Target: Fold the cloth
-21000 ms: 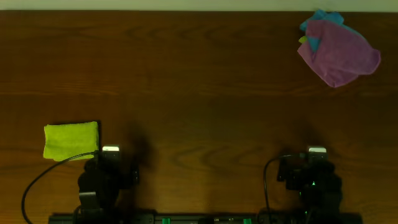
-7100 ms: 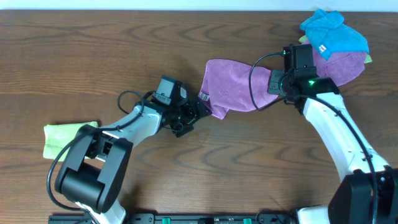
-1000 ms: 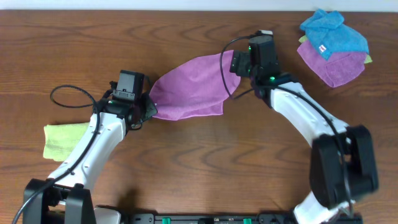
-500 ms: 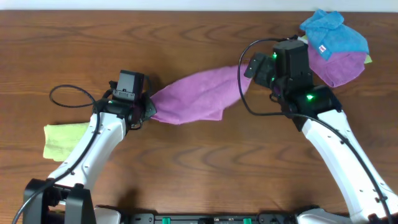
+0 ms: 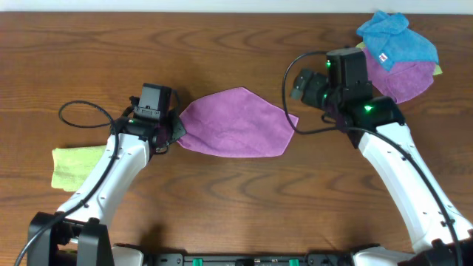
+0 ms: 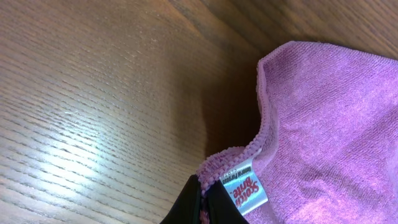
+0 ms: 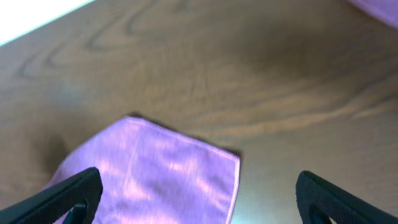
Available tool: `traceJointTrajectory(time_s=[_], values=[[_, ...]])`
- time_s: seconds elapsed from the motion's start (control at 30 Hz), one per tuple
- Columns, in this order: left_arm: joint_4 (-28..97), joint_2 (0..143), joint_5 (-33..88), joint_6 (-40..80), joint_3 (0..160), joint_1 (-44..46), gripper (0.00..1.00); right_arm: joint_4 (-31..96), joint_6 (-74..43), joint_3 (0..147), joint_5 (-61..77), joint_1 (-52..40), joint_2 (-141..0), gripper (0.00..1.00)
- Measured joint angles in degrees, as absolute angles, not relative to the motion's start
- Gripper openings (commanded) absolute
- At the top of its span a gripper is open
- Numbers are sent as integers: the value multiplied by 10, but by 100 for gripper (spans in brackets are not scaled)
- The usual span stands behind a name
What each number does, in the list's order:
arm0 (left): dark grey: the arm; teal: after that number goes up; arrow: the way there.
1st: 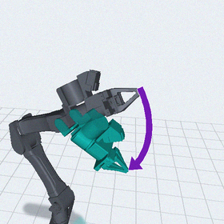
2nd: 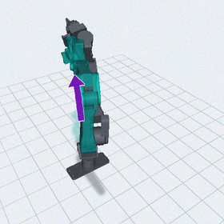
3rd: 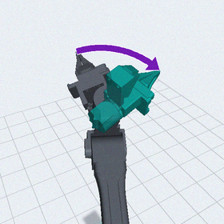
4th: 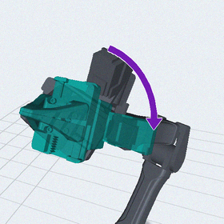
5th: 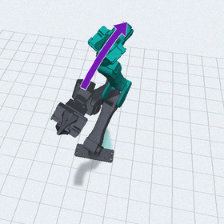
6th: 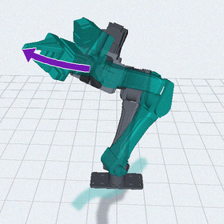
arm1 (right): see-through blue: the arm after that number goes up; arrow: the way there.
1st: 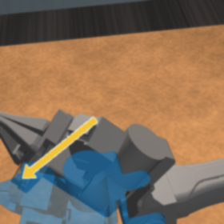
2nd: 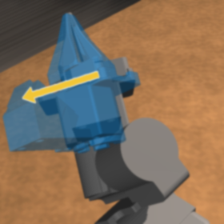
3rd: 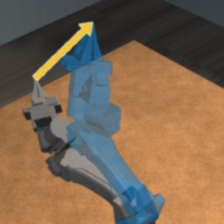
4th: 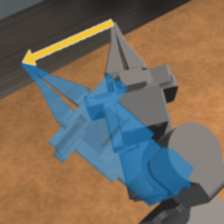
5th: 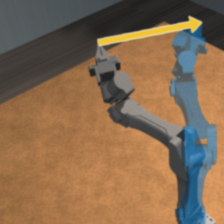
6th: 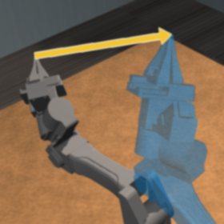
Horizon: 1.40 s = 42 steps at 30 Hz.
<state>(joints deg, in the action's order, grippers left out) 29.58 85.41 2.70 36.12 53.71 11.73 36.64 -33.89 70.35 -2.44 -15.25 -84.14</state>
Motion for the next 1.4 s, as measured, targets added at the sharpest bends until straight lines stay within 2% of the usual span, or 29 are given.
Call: traceJointTrajectory(time_s=[0.23, 0.5, 0.7, 1.13, 1.23, 1.33, 1.4], values=[[296, 854, 31, 361, 537, 117, 6, 431, -310, 703, 5, -153, -861, 99], [298, 854, 41, 361, 537, 117, 6, 409, -295, 703, 18, -153, -1006, 99], [312, 854, 41, 361, 537, 117, 6, 388, -293, 703, 20, -153, -1065, 99], [332, 854, 43, 361, 537, 117, 6, 350, -293, 703, 23, -153, -1105, 88], [332, 854, 43, 361, 537, 117, 6, 342, -291, 704, 29, -153, -1119, 80], [333, 854, 43, 361, 537, 117, 6, 333, -289, 705, 31, -153, -1121, 61], [333, 854, 43, 361, 537, 117, 6, 324, -295, 705, 33, -153, -1125, 44]])
